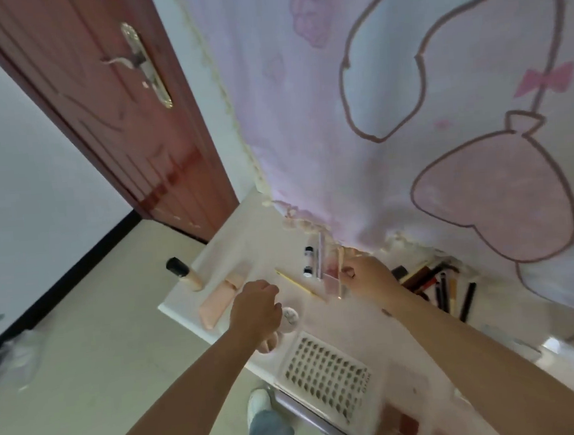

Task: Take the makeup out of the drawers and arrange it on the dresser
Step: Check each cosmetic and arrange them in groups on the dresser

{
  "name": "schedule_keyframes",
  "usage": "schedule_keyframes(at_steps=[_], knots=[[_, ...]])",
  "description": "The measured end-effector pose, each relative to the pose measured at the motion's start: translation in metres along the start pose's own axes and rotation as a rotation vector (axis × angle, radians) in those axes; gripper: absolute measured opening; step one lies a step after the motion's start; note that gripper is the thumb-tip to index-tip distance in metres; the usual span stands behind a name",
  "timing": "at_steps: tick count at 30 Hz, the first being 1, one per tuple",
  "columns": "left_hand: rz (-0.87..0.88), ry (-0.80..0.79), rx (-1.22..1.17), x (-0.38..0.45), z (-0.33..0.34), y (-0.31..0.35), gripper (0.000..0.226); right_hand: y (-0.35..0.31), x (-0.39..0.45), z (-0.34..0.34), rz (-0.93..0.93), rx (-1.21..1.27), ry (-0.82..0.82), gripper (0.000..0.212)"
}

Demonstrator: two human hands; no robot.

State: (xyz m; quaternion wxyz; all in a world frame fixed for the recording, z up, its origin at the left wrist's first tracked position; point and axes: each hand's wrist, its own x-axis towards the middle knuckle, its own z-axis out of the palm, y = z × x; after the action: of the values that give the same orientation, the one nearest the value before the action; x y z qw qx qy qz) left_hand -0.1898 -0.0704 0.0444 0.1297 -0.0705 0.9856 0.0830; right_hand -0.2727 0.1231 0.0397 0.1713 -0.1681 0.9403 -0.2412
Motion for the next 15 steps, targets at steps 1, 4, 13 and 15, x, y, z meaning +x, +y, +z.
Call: schedule_keyframes(at_steps=[1,4,13,15], knots=[[0.019,-0.005,0.01,0.009,-0.003,-0.011,0.037,-0.01,0.013,0.005,0.014,0.0,-0.001,0.019],[0.108,-0.044,0.048,0.04,-0.013,-0.043,0.038,-0.039,0.052,0.022,0.112,-0.04,-0.002,0.018],[0.428,-0.079,0.125,0.103,-0.04,-0.105,0.036,-0.08,0.128,0.062,0.488,-0.221,-0.055,0.028],[0.451,-0.092,0.096,0.106,-0.043,-0.113,0.037,-0.081,0.131,0.065,0.524,-0.188,-0.097,0.025]])
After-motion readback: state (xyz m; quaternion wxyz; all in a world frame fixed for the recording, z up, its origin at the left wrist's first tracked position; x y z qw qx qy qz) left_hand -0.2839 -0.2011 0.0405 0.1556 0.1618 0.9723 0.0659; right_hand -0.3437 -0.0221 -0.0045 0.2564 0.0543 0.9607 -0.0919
